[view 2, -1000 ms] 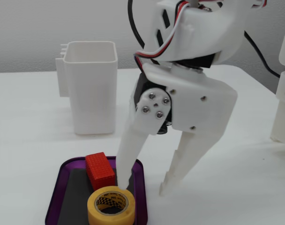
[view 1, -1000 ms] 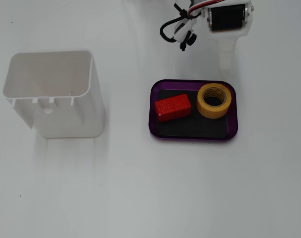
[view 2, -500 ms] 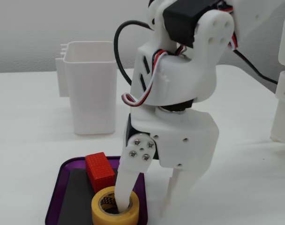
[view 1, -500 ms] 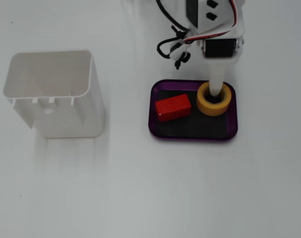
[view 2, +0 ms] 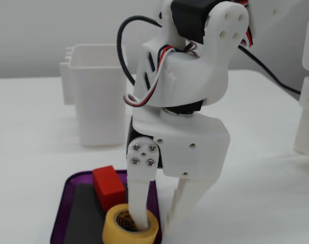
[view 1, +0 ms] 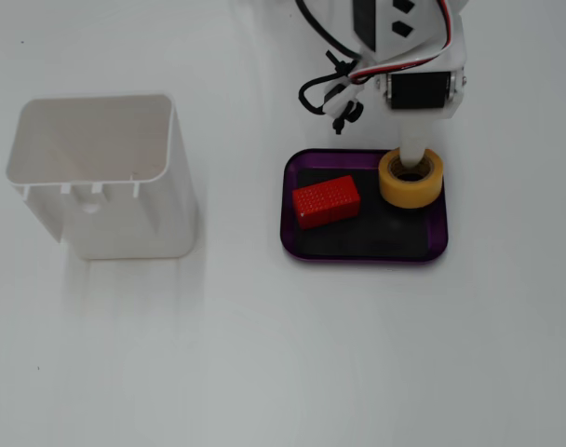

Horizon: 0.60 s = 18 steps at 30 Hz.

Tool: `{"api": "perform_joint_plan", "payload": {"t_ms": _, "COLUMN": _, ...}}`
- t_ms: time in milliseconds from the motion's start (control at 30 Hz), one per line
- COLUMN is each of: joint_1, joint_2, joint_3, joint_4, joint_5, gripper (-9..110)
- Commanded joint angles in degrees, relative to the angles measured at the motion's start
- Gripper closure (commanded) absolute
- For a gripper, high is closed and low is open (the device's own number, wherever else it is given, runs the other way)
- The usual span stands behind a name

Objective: Remove the yellow tape from the box.

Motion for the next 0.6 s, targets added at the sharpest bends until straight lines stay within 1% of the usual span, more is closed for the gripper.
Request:
{"api": "perform_joint_plan", "payload": {"t_ms": 0, "joint_1": 0.4, "joint_2": 0.9, "joint_3": -2.2, "joint_4": 0.1, "joint_5": 0.4, "gripper": 100}}
{"api": "perform_joint_plan", "payload": {"t_ms": 333, "joint_1": 0.4, "joint_2": 1.5, "joint_3": -2.5, "joint_4": 0.1, "joint_5": 0.4, "gripper": 102}}
{"api": "perform_joint_plan", "payload": {"t_ms": 567, "joint_1": 0.9, "joint_2": 9.0, "joint_3": -3.5, "joint_4": 0.4, "joint_5": -0.2, "gripper": 102}}
